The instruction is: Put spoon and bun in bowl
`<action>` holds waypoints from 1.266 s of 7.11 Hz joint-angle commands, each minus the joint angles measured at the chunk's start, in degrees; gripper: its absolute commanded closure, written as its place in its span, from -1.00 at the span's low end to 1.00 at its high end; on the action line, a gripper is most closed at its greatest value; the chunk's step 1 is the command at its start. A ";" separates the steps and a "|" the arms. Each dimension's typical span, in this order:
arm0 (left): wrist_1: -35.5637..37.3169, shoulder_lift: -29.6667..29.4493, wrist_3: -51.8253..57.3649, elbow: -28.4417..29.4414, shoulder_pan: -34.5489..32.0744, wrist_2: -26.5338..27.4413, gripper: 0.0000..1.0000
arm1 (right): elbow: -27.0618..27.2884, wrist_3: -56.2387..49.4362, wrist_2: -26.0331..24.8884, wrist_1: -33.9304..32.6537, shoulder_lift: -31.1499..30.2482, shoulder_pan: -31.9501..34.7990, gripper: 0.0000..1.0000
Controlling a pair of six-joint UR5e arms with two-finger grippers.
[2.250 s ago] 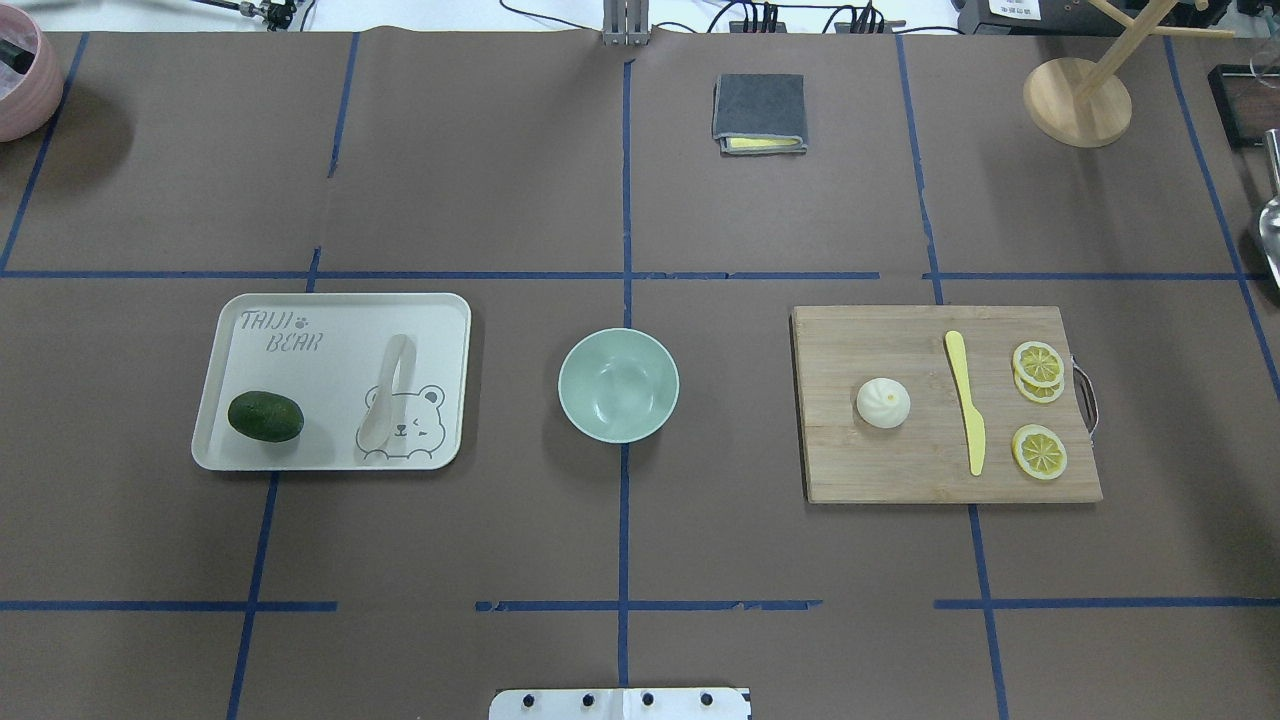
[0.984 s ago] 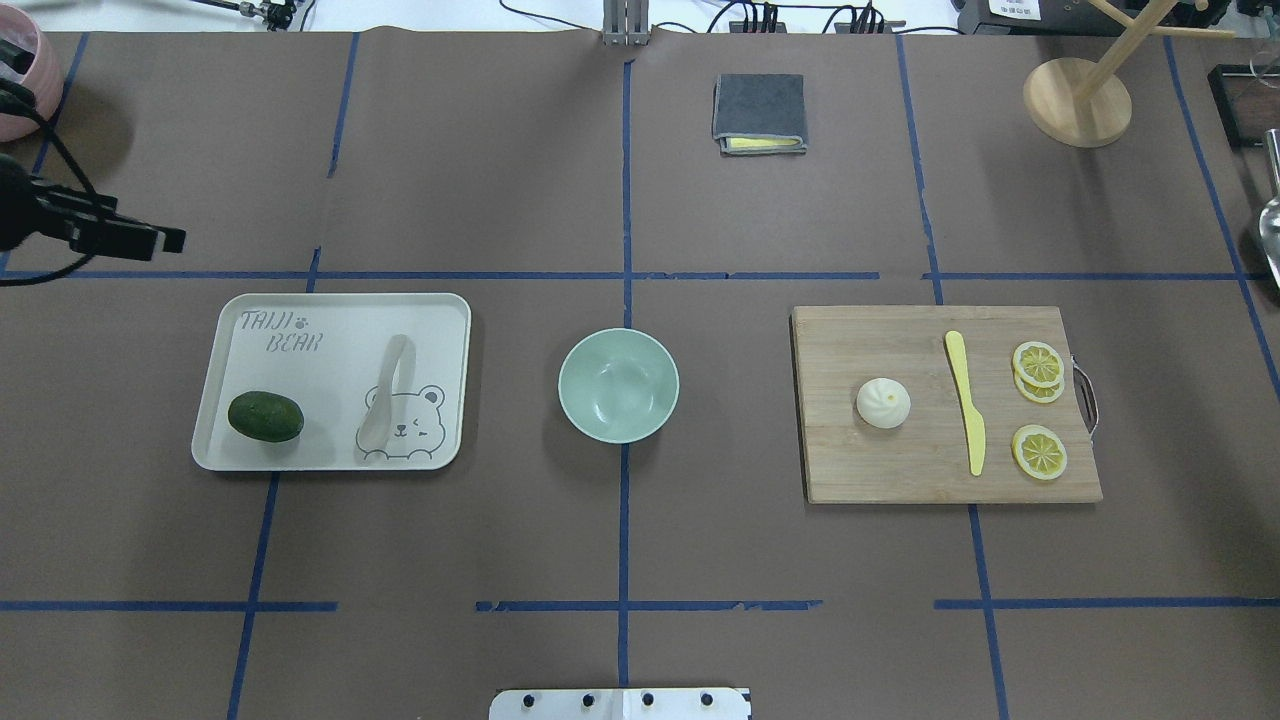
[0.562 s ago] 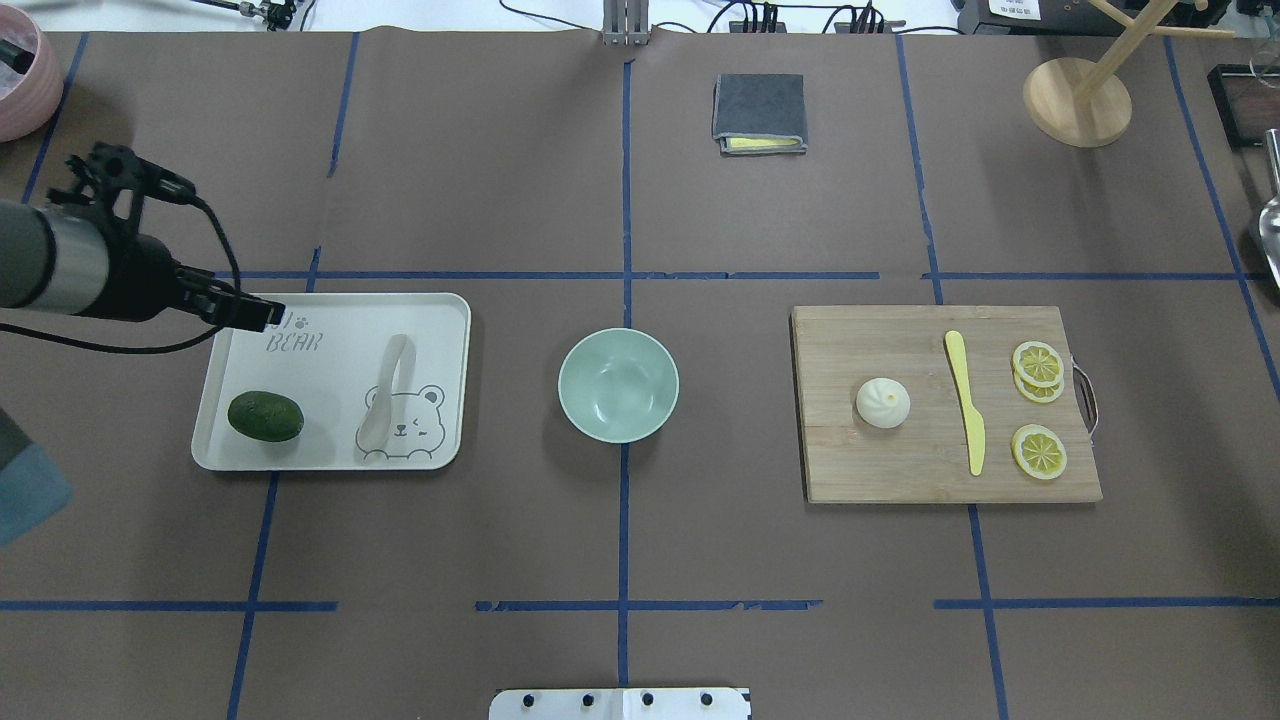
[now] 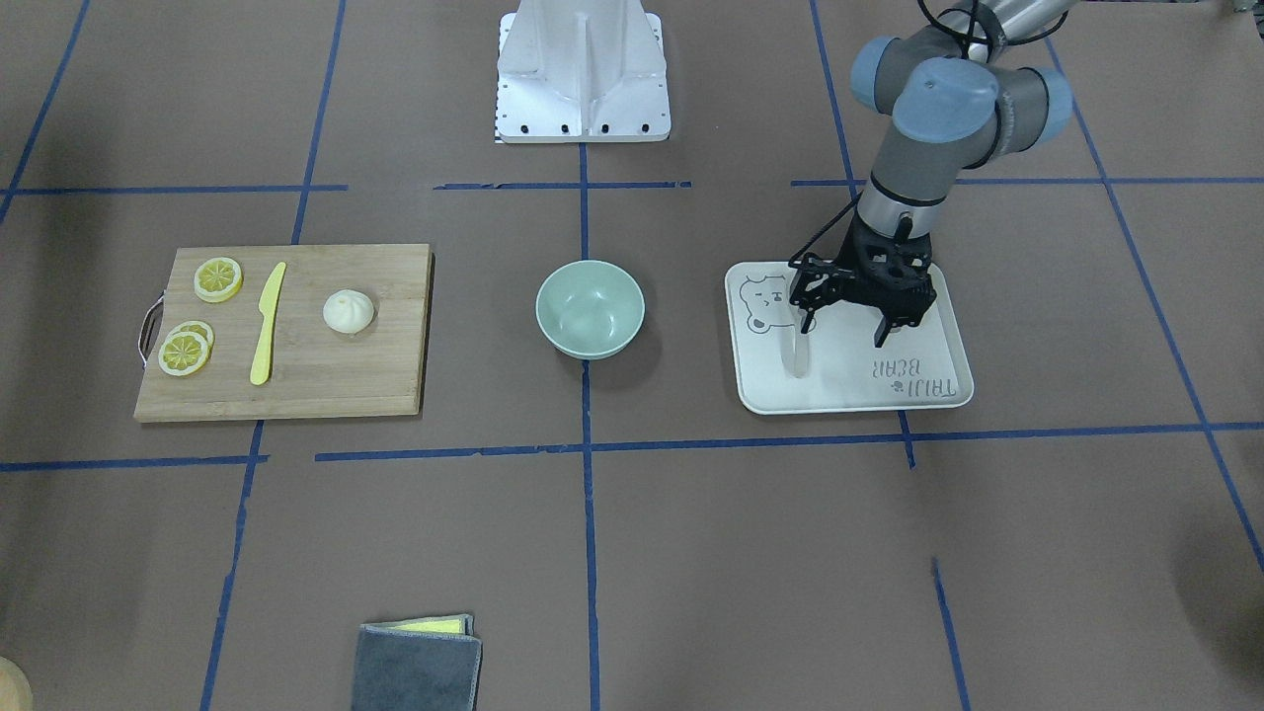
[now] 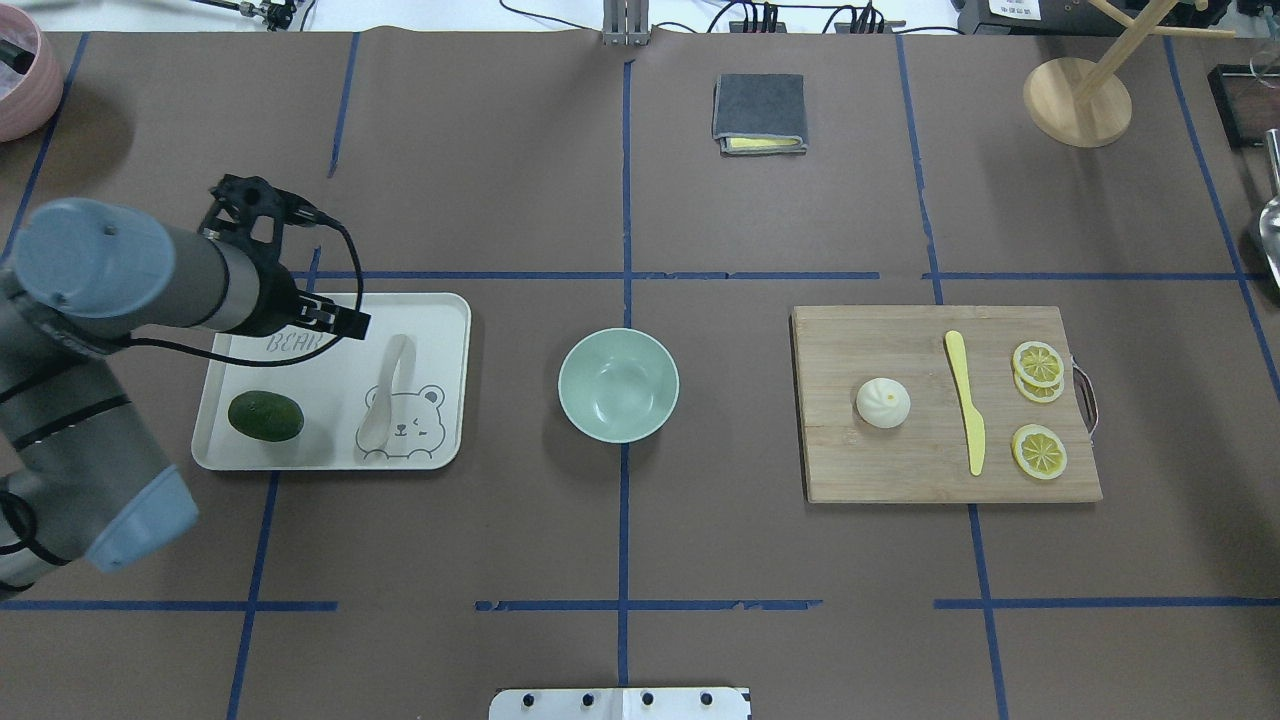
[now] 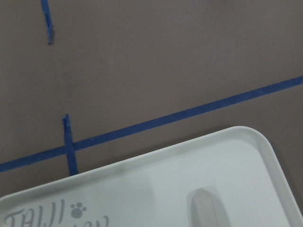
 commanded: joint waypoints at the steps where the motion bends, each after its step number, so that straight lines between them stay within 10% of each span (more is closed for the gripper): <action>1: 0.13 -0.57 -4.91 1.28 2.21 1.60 -0.40 | -0.10 -0.08 0.00 0.02 -0.04 0.00 -1.00; 4: -0.05 -0.66 -4.91 2.95 2.91 1.69 -0.19 | -0.10 -0.17 0.00 0.02 -0.04 0.00 -1.00; 7: -4.08 -0.83 -4.47 4.27 3.09 1.69 1.00 | -0.01 -0.08 0.00 0.02 -0.04 0.00 -1.00; 9: -4.00 -0.92 -4.91 2.71 3.00 1.77 1.00 | -0.01 -0.08 0.00 0.11 -0.04 0.00 -1.00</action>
